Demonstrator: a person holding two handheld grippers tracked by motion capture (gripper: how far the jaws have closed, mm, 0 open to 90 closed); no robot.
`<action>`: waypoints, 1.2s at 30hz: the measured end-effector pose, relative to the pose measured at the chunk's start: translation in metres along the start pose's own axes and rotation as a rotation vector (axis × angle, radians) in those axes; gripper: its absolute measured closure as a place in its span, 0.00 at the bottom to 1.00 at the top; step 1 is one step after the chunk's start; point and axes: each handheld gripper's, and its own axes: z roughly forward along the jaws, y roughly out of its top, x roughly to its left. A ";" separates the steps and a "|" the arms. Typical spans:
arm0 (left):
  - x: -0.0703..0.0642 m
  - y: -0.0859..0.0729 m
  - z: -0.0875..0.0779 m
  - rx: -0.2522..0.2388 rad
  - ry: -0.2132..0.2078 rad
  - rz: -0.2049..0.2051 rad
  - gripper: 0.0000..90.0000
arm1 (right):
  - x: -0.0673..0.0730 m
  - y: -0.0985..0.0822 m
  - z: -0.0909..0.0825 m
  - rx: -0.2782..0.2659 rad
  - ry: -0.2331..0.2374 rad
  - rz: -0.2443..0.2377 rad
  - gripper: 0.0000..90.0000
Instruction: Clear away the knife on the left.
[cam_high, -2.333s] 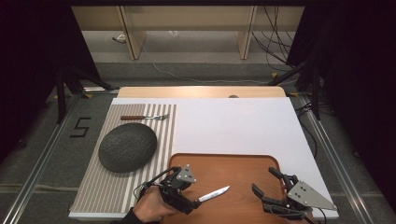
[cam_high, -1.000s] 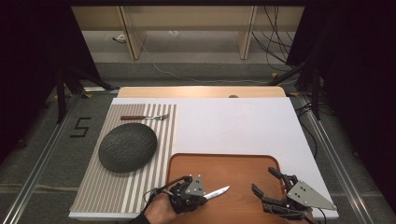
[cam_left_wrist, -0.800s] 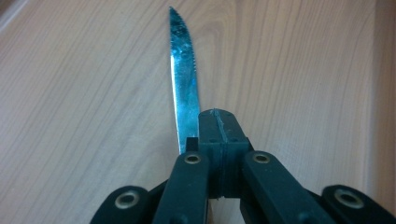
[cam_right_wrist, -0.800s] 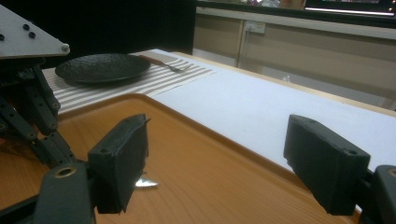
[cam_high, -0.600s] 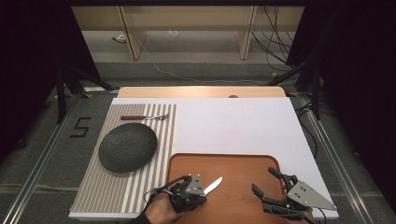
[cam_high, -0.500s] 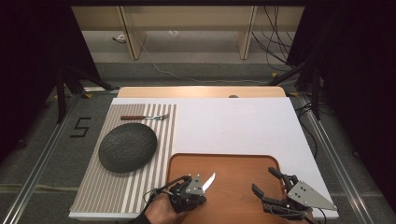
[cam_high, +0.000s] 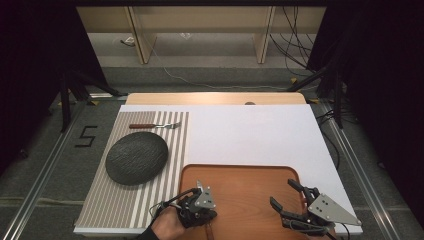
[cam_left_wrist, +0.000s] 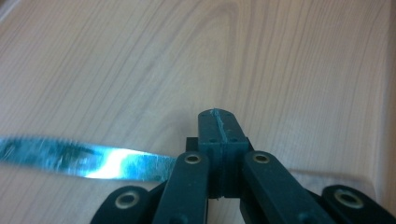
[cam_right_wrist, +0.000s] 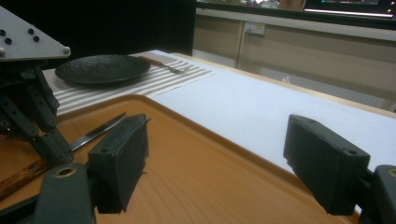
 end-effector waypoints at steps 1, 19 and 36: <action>0.001 -0.001 -0.001 0.001 -0.002 -0.002 1.00 | 0.000 0.000 0.000 0.000 0.000 0.000 0.26; 0.010 -0.016 -0.016 0.029 -0.013 -0.017 1.00 | 0.000 0.000 0.000 0.001 0.000 0.000 0.26; 0.021 -0.031 -0.029 0.062 -0.032 -0.055 1.00 | 0.000 0.000 0.000 0.000 0.000 -0.001 0.26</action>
